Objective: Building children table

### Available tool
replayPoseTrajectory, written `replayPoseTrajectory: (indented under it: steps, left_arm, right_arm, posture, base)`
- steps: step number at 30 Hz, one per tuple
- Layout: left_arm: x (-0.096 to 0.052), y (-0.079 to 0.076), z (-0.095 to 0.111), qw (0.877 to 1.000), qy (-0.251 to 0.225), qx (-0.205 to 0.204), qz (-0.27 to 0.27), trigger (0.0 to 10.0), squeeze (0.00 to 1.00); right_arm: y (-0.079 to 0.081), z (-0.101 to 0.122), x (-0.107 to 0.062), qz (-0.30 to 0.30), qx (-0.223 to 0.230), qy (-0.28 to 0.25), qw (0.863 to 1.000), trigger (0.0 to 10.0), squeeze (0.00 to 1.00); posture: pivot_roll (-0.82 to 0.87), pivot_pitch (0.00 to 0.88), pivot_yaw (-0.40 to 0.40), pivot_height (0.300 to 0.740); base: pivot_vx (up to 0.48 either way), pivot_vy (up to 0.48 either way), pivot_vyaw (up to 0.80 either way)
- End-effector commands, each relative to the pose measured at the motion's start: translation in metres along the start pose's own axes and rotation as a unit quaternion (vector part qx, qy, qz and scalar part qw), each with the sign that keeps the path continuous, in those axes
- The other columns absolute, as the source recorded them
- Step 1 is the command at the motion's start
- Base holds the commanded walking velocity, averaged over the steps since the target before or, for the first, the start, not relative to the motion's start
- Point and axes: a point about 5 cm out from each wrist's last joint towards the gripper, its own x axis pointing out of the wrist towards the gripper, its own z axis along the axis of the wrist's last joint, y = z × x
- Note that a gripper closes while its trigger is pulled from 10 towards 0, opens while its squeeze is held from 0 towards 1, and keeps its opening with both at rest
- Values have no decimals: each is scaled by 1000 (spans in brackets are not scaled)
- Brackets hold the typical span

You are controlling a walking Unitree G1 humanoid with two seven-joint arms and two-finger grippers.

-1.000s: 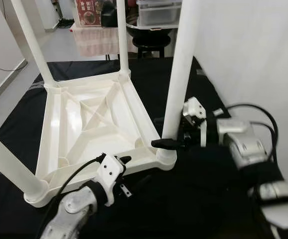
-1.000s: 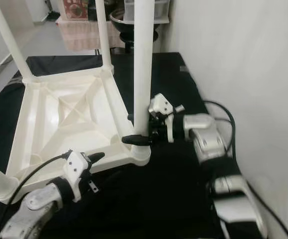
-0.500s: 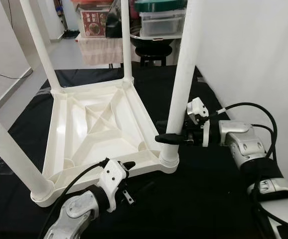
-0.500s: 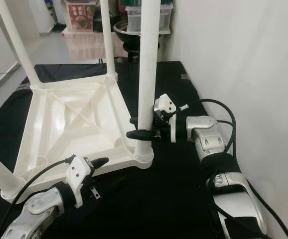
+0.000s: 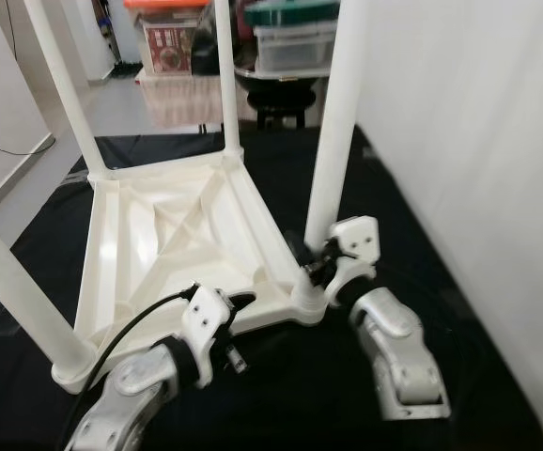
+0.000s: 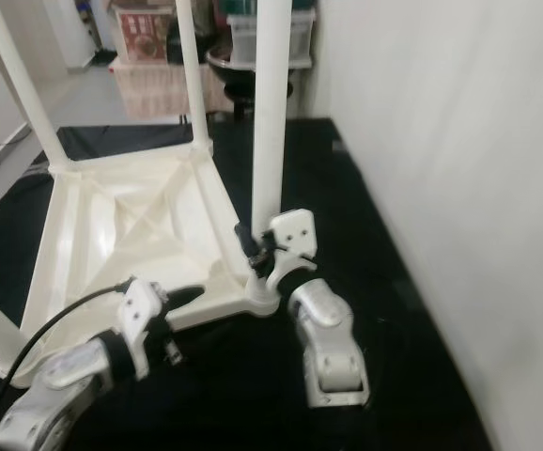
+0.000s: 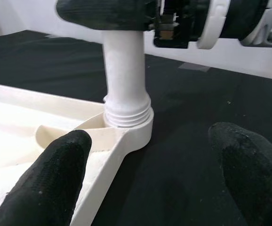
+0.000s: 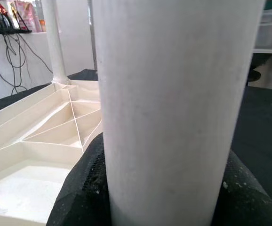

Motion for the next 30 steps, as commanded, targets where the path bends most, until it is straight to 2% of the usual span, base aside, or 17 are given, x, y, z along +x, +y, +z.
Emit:
replayPoseTrajectory:
  steps: [1,3,4,6,7,11,12,13,14,15,17,18,20,24,25,29,30]
  left_arm:
    - [-1,2,-6,1000,14,-11,3,10000,0]
    - [-1,2,-6,1000,14,-11,3,10000,0]
    - [-1,1,-6,1000,13,-10,6,10000,0]
    - [-1,1,-6,1000,13,-10,6,10000,0]
    - [1,2,-7,1000,17,-6,13,10000,0]
    - [3,2,-8,1000,25,-6,6,10000,0]
    - [3,2,-9,1000,27,-6,2,10000,0]
    - [4,2,-9,1000,27,-7,0,10000,0]
    - [4,2,-9,1000,27,-7,0,10000,0]
    - [5,3,-9,1000,26,-8,-1,10000,0]
    - [5,3,-9,1000,26,-8,-1,10000,0]
    - [5,3,-9,1000,24,-9,2,10000,0]
    - [5,3,-9,1000,22,-8,5,10000,0]
    - [5,3,-9,1000,20,-6,6,10000,0]
    - [5,3,-8,1000,17,-8,9,10000,0]
    - [4,3,-8,1000,15,-8,11,10000,0]
    - [4,2,-7,1000,13,-8,13,10000,0]
  right_arm:
    - [-1,-40,-1,43,-8,104,994,0,0]
    - [-1,-40,-1,43,-8,104,994,0,0]
    - [0,-40,1,47,-10,105,993,784,0]
    - [0,-40,1,47,-10,105,993,784,0]
    - [4,-32,4,95,5,82,992,10000,1000]
    - [9,-16,6,142,9,53,988,10000,1000]
    - [10,-4,7,175,3,30,984,10000,1000]
    - [8,10,6,230,-14,5,973,10000,1000]
    - [8,10,6,230,-14,5,973,10000,1000]
    - [1,26,3,322,-54,-13,945,10000,933]
    - [1,26,3,322,-54,-13,945,10000,933]
    - [-7,33,-1,376,-74,-9,924,10000,0]
    - [-22,37,3,397,-80,2,914,10000,0]
    - [-38,39,11,403,-87,21,911,10000,0]
    - [-50,39,18,386,-89,37,917,10000,0]
    - [-57,39,23,370,-82,44,924,10000,0]
    - [-59,38,23,367,-77,47,926,5490,0]
  posture:
    - [-132,92,-10,740]
    - [-132,92,-10,740]
    - [-135,93,-7,740]
    - [-135,93,-7,740]
    - [-128,89,-7,740]
    - [-128,85,-6,740]
    - [-130,81,-6,740]
    - [-127,76,-6,740]
    - [-127,76,-6,740]
    - [-120,72,-13,740]
    - [-120,72,-13,740]
    - [-119,69,-15,740]
    - [-119,69,-15,740]
    - [-119,69,-15,740]
    - [-104,63,-20,740]
    - [-98,65,-20,740]
    - [-98,65,-20,740]
  base:
    - [0,0,0]
    - [0,0,0]
    - [0,0,0]
    - [0,0,0]
    - [0,0,0]
    - [0,0,0]
    - [0,0,0]
    - [0,0,0]
    - [0,0,0]
    - [0,0,0]
    - [0,0,0]
    - [0,0,0]
    - [0,0,0]
    - [0,0,0]
    - [0,0,0]
    - [0,0,0]
    - [0,0,0]
